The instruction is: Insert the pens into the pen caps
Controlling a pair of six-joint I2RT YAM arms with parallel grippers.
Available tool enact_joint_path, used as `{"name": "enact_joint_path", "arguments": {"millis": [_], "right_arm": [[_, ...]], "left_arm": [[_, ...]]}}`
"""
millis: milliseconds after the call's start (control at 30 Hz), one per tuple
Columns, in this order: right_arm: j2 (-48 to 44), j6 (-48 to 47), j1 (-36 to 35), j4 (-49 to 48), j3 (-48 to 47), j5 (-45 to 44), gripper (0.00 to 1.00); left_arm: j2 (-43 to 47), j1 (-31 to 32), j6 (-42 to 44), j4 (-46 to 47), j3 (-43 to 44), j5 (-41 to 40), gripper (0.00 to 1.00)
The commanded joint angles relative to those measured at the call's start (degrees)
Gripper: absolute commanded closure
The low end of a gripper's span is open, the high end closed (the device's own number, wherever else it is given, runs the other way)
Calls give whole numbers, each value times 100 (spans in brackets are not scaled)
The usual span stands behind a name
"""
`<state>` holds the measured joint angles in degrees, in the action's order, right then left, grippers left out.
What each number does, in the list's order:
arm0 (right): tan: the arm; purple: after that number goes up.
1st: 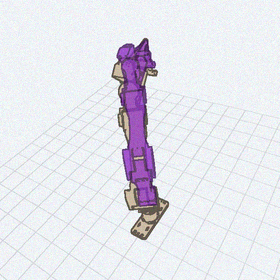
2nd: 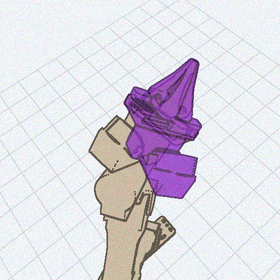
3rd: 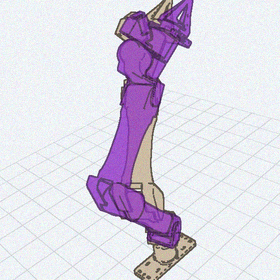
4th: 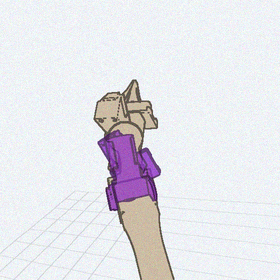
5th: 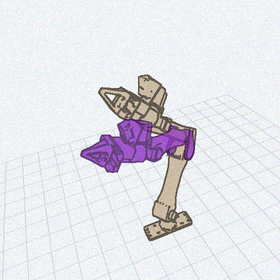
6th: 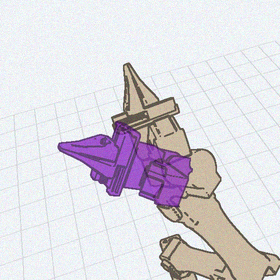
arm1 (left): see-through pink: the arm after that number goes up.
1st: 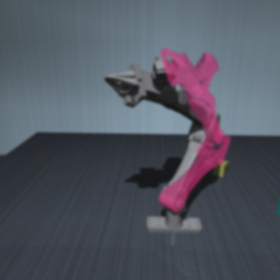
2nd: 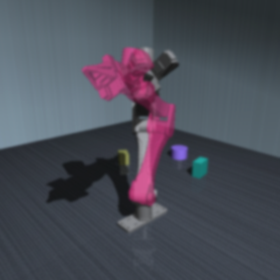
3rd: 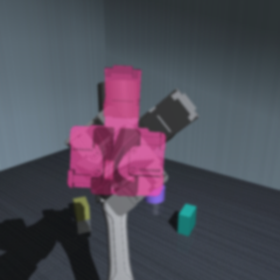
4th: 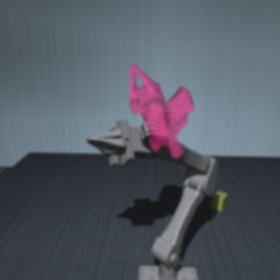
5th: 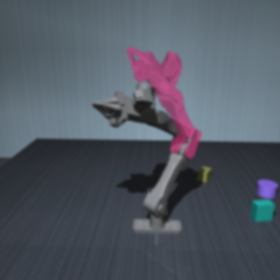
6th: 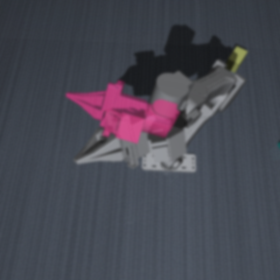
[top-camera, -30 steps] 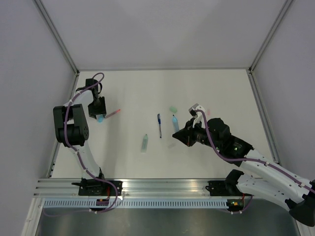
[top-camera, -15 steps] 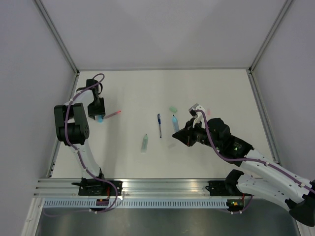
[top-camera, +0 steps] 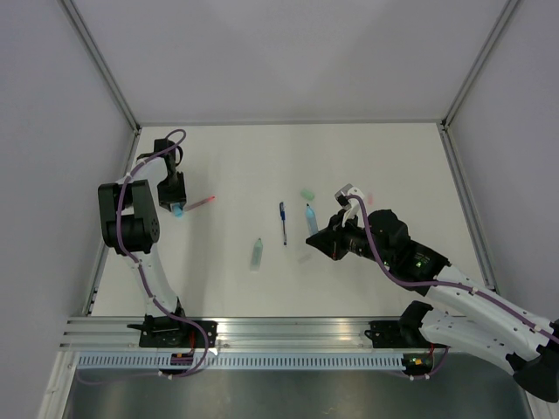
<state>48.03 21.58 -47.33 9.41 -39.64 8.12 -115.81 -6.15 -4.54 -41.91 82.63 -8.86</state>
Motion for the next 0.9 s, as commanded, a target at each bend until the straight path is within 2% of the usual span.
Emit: {"name": "enact_joint_path", "arguments": {"millis": [0, 233, 667, 767, 867], "right_arm": [[-101, -67, 31, -203, 35, 76, 100], [-127, -75, 31, -211, 52, 67, 100], [-127, -75, 31, -229, 53, 84, 100], [-145, -75, 31, -220, 53, 93, 100], [-136, -84, 31, -238, 53, 93, 100]], "left_arm": [[-205, -35, 128, -72, 139, 33, 57], [-258, -27, 58, -133, 52, 201, 61], [-319, -53, -3, -142, -107, 394, 62], [-346, -61, -21, -177, -89, 377, 82], [-328, -44, -65, -256, -80, 341, 93]]}}
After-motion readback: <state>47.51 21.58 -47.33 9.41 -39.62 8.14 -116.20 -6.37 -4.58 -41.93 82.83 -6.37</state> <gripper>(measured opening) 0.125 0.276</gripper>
